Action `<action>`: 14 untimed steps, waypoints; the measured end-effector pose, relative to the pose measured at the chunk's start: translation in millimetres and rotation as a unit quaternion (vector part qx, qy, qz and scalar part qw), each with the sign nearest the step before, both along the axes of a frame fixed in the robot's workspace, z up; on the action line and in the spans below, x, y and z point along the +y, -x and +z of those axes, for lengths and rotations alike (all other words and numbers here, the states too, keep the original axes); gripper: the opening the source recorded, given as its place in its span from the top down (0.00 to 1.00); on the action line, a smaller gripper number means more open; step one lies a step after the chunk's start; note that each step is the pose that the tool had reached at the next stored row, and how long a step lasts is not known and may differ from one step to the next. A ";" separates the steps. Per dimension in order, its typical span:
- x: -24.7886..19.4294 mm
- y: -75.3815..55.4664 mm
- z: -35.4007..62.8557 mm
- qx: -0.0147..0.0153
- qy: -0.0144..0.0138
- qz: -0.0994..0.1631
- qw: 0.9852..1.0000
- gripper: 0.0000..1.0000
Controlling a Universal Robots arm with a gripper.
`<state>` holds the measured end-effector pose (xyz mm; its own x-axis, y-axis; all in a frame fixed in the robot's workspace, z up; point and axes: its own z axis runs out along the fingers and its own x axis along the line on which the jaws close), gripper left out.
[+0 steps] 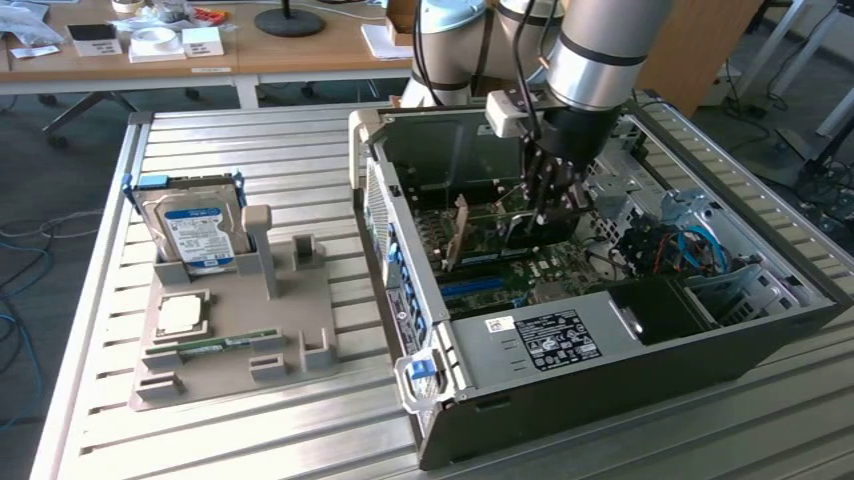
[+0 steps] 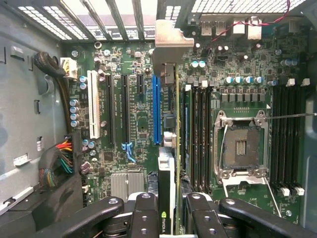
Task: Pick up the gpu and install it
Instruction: 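Insert the gpu into the slot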
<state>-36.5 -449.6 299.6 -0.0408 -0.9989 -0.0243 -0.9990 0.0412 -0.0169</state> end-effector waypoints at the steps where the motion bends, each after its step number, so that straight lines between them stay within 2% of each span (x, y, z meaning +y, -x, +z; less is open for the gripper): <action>1: 0.0 0.1 0.0 0.000 0.000 0.000 1.000 0.73; 14: -1.1 12.8 -0.6 0.000 0.000 0.000 1.000 0.73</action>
